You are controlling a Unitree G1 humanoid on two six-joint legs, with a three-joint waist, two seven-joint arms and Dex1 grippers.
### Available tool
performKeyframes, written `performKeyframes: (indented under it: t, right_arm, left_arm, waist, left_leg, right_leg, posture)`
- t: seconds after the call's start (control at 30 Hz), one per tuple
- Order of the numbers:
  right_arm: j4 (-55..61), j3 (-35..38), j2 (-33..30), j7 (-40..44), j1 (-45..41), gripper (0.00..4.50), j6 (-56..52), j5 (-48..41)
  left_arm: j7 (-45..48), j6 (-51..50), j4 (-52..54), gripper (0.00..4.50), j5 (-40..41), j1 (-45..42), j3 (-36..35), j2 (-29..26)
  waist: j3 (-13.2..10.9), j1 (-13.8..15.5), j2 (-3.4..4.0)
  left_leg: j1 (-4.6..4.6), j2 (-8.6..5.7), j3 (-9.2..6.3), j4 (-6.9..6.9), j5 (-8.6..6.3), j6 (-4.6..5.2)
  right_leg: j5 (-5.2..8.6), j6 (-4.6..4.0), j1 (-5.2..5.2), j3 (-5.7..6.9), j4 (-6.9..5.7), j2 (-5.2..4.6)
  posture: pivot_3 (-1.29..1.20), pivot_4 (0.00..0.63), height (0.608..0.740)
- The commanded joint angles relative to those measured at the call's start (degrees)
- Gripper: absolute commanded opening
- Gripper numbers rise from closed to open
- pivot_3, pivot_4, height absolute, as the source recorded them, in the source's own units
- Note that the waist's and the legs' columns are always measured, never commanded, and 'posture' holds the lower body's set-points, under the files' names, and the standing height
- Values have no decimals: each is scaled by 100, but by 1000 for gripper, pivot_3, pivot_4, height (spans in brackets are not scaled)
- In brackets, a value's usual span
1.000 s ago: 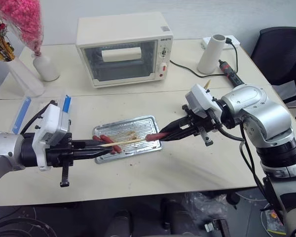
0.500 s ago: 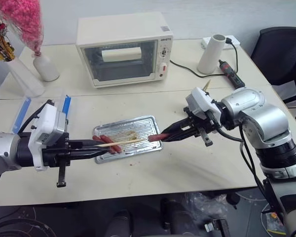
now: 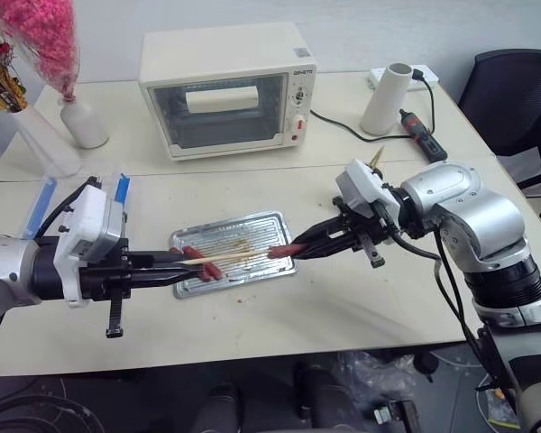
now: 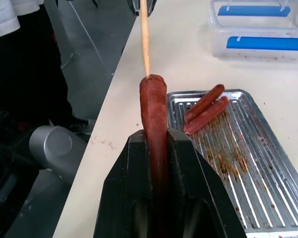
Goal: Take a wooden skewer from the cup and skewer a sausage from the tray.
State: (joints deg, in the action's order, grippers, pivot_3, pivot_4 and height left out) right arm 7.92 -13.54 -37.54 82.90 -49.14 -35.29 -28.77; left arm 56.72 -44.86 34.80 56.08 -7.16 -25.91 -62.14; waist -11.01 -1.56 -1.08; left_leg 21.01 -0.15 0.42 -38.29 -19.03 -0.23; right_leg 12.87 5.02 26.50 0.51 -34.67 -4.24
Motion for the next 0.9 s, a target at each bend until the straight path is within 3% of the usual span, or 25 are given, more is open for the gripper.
performKeyframes:
  t: [0.03,0.9]
  right_arm:
    - [318,184,57,-71,-196,150,-97,-257]
    - [-67,72,-141,-8,-86,150,255,38]
  left_arm:
    - [-32,74,-45,0,-33,-103,25,0]
    - [143,25,-141,0,-148,23,-365,-97]
  waist:
    - [0,3,0]
    - [0,3,0]
  left_leg:
    - [0,0,-1,0,0,0]
    - [1,-1,0,-4,0,0]
  right_leg:
    - [0,0,0,0,0,0]
    - [0,1,0,0,-1,0]
  posture:
    - [0,150,740]
    - [0,150,740]
